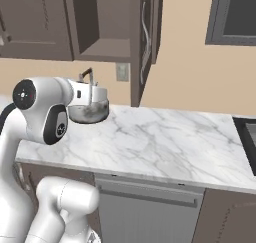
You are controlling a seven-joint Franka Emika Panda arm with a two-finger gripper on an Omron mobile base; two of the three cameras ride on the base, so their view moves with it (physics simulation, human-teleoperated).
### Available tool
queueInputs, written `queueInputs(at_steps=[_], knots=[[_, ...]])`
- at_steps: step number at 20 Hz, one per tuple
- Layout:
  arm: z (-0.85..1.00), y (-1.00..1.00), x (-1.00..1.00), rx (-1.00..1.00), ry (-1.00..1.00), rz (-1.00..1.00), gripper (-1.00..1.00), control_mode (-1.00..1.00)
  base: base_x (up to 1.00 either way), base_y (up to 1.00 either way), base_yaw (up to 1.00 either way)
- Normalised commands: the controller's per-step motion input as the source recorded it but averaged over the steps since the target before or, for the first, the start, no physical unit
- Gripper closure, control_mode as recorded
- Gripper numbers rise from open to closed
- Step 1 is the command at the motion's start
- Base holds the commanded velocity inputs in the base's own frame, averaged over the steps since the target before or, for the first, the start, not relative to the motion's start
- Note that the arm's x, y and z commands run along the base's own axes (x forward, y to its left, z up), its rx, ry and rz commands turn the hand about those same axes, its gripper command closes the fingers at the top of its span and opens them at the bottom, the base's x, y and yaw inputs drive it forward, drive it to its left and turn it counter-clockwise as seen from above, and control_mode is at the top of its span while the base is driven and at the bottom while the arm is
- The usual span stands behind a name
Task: Open the cabinet, pick the kettle from the cabinet, and place it in the sink.
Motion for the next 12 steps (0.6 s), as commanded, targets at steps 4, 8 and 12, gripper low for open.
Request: queueInputs(at_steps=[4, 8, 12], knots=[[0.0, 0.0, 0.0, 0.0, 0.0, 0.0, 1.0, 1.0, -0.4, 0.0, 0.0], [0.0, 0.0, 0.0, 0.0, 0.0, 0.0, 1.0, 1.0, -0.46, 0.01, 0.0], [0.0, 0.0, 0.0, 0.0, 0.0, 0.0, 1.0, 1.0, -0.56, 0.04, 0.0]])
